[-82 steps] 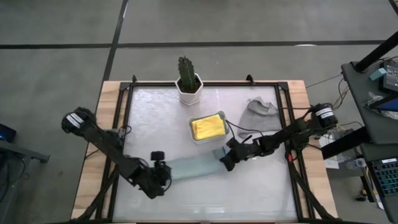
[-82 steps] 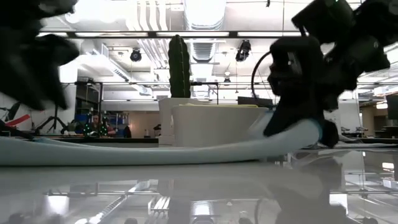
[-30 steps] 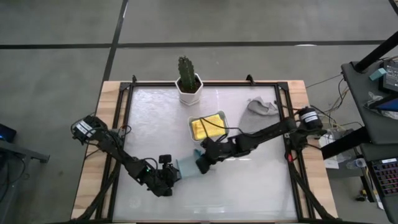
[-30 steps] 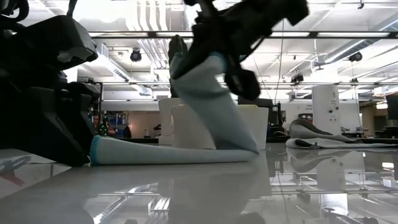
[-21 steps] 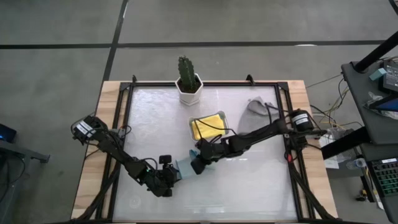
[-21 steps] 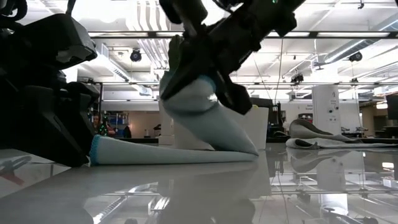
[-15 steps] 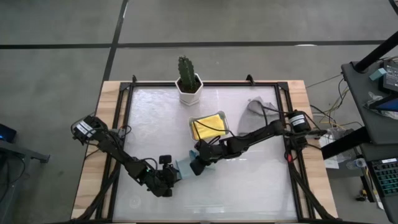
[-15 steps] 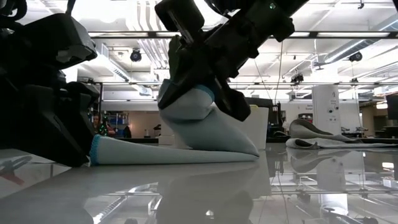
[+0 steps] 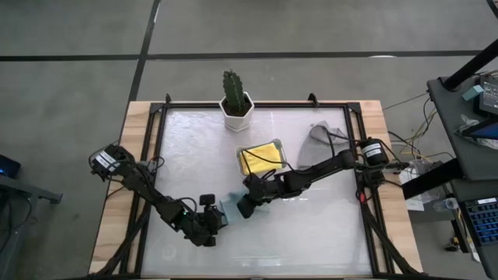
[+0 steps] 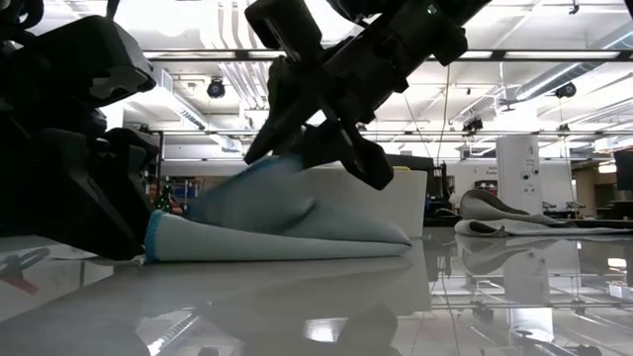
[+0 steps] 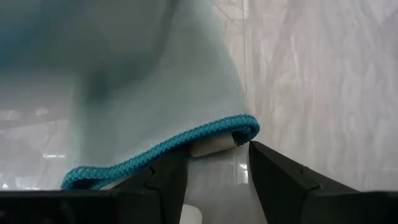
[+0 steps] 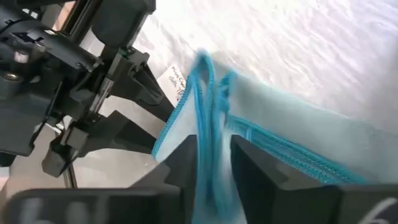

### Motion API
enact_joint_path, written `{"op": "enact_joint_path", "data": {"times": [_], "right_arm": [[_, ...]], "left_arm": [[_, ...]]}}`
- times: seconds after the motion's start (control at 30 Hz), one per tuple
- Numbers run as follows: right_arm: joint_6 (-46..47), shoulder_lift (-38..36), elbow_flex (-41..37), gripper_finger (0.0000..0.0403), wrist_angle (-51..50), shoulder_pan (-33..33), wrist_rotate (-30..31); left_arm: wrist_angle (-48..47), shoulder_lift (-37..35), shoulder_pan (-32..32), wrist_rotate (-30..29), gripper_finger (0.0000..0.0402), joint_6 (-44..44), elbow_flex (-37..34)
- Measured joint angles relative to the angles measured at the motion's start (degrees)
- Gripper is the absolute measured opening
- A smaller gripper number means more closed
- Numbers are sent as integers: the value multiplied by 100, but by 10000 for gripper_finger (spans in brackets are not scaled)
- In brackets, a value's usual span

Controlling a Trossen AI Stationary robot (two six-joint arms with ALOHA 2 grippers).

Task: Fold microfiber towels
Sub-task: Fold the light blue towel

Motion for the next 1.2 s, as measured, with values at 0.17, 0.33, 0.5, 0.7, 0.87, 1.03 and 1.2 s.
{"op": "enact_joint_path", "data": {"times": [0.17,0.33,0.5,0.7,0.87,1.03,1.2], "right_arm": [[-80,0,0,139,302,19,1],[-530,0,65,179,526,37,-499],[-1769,-227,92,190,308,169,-722],[-3146,-515,-58,167,-983,571,265],[-3757,-649,-336,143,-1661,847,984],[-4115,-660,-864,121,-1268,953,1248],[-4266,-660,-1445,99,-134,992,1242]], "left_arm": [[3,0,0,-2,154,2,0],[4,-1,2,0,154,3,0],[-11,-25,-124,70,154,105,21],[-58,-117,-230,187,154,260,158],[-570,-299,-249,463,154,259,288],[-602,-440,-247,392,154,589,551],[-532,-274,-196,-166,154,859,753]]}}
